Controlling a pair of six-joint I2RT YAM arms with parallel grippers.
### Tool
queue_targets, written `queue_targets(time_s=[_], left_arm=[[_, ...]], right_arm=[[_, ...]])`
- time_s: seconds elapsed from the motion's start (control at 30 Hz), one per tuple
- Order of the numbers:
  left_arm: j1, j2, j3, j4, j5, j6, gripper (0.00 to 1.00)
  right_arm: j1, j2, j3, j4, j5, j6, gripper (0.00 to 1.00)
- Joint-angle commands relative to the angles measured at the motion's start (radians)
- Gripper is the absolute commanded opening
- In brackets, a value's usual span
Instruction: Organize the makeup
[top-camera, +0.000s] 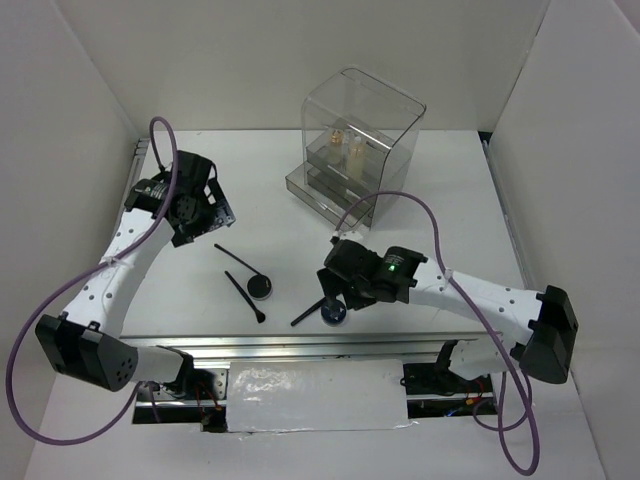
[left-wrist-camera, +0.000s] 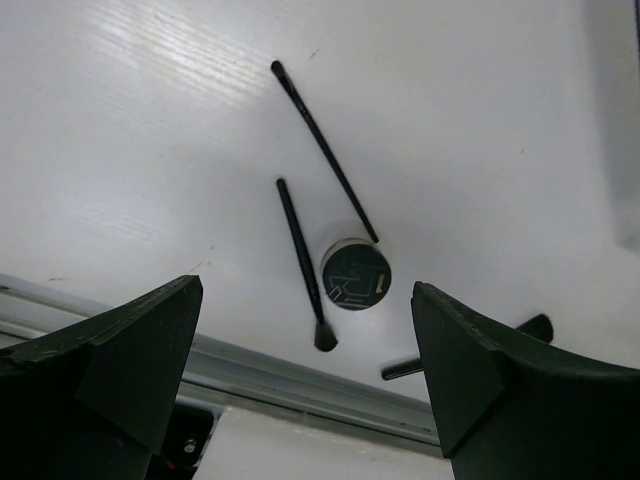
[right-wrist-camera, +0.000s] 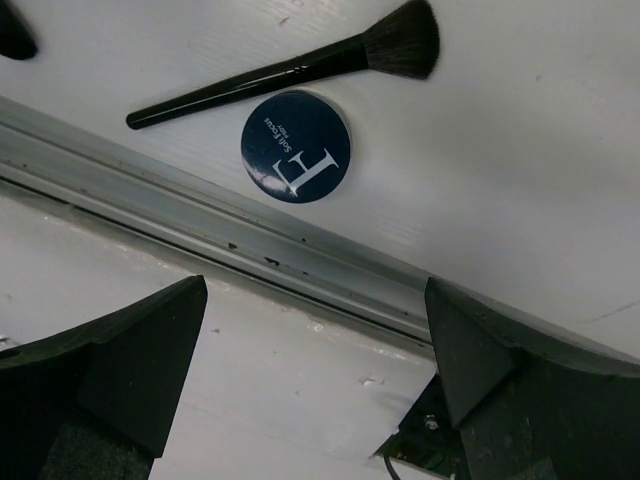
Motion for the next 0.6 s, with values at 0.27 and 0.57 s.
queue_targets(time_s=[0.27,0.57], left_arm=[[0.003,-0.079,-0.017,-0.168,-0.076,0.093,0.99],[0.003,-0.123,-0.047,-0.17,-0.078,0.123,0.99]], right_arm=[[0.033,0.193,-0.048,0.21,-0.004,0.035,0.97],[0.055,0.344,-0.051,0.25,0.061,0.084,0.95]])
